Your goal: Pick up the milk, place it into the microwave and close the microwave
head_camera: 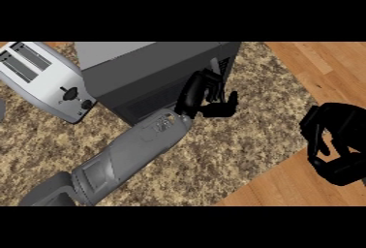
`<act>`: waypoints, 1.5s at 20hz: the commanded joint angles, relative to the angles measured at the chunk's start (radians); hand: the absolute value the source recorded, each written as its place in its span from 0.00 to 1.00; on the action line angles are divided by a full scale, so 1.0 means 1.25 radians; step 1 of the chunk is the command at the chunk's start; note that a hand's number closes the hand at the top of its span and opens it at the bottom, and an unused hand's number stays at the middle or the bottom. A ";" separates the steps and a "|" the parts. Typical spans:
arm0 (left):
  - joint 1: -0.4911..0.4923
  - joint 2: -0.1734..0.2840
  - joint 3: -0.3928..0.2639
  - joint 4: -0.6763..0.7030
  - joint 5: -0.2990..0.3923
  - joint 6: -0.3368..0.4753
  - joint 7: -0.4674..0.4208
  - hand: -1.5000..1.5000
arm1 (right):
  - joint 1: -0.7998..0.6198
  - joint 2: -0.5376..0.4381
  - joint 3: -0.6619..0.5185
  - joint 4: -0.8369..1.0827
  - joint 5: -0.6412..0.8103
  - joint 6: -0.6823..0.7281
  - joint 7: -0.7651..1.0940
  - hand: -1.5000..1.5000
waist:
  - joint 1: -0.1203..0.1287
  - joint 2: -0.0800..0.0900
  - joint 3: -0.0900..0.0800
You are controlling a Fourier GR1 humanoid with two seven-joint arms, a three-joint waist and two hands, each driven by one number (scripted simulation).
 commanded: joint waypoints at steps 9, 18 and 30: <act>-0.059 -0.048 -0.001 0.013 0.016 0.021 -0.018 1.00 | 0.009 0.004 0.044 -0.085 -0.020 0.040 -0.008 1.00 | -0.035 0.008 0.002; 0.027 -0.049 0.126 -0.009 0.180 0.030 0.059 1.00 | 0.062 -0.026 0.130 -0.136 -0.016 0.073 0.061 1.00 | 0.006 0.029 -0.012; 0.100 -0.051 0.222 0.008 0.332 -0.118 -0.008 1.00 | 0.166 0.030 0.188 -0.223 -0.024 -0.003 0.081 1.00 | 0.076 0.013 -0.010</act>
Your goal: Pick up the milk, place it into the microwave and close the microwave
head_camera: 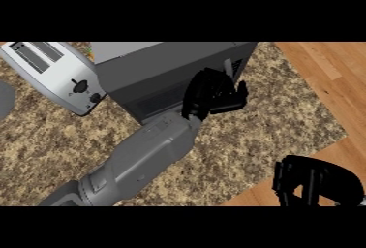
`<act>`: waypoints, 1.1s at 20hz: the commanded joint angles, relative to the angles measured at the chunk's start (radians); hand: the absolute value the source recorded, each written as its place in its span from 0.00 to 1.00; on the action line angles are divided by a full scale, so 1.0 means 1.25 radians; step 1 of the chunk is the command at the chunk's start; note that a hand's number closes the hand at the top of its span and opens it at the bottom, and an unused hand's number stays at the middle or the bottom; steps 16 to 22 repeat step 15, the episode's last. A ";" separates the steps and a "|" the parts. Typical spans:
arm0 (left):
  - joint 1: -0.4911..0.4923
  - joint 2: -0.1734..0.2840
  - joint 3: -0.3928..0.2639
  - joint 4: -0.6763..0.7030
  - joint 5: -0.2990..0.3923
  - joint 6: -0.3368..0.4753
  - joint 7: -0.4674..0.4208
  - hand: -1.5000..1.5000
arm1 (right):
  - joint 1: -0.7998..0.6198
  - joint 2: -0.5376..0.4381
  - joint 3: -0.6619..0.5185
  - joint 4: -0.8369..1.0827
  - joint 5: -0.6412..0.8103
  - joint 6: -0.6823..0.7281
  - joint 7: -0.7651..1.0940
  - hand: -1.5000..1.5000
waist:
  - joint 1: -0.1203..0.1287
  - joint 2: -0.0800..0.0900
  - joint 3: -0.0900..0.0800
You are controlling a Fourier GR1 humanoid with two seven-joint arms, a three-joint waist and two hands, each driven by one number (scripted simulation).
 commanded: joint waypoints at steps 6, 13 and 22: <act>0.075 0.014 0.056 0.104 0.080 -0.104 -0.041 1.00 | 0.076 0.038 0.044 -0.079 0.023 -0.055 0.005 1.00 | 0.053 0.000 -0.005; 0.084 0.022 0.036 0.136 0.104 -0.185 -0.057 1.00 | 0.132 0.062 0.089 -0.142 0.068 -0.104 0.018 1.00 | 0.072 -0.007 -0.004; 0.086 0.022 0.033 0.145 0.112 -0.202 -0.065 1.00 | 0.141 0.067 0.096 -0.161 0.080 -0.119 0.024 1.00 | 0.077 -0.008 -0.005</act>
